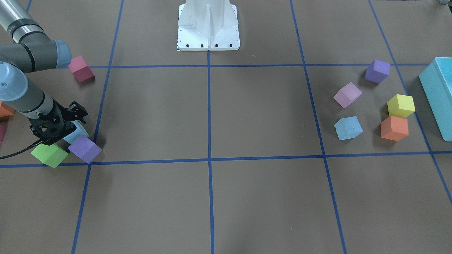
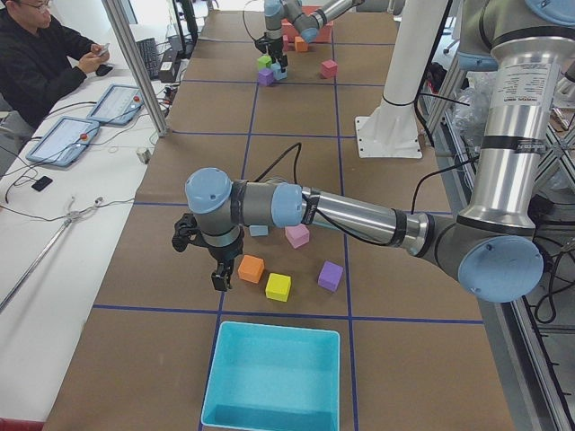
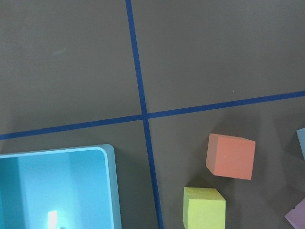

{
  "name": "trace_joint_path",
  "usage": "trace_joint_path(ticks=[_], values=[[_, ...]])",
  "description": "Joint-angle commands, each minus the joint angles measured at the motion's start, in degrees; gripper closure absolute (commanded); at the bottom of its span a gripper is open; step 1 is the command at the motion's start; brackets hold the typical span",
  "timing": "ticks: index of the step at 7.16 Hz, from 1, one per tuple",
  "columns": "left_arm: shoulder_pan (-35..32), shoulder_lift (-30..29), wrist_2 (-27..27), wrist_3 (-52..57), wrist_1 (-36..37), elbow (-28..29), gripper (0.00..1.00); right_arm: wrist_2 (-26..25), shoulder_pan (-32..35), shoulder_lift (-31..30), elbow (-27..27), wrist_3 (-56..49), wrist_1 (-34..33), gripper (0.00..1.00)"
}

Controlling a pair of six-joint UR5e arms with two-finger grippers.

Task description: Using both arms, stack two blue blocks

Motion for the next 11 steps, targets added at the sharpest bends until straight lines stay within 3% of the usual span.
trace_joint_path(ticks=[1, 3, 6, 8, 11], values=[[0.01, 0.0, 0.0, 0.0, 0.0, -0.02, 0.0, 0.0, -0.04, -0.01, -2.74, 0.07, 3.89, 0.06], [0.01, -0.09, 0.0, 0.0, 0.0, -0.02, 0.0, 0.08, -0.13, -0.1, -3.99, 0.51, 6.73, 0.16], [0.01, 0.0, 0.0, 0.0, 0.0, -0.02, 0.0, 0.17, -0.04, -0.45, -3.28, 0.68, 6.74, 0.21], [0.01, -0.09, 0.0, 0.0, 0.0, -0.11, 0.0, 0.17, 0.05, -0.8, -2.93, 0.6, 6.83, 0.4], [2.02, -0.26, -0.09, -4.9, -0.35, -1.42, 0.0, 0.17, 0.05, -0.8, -2.58, 0.68, 6.83, 0.43]])
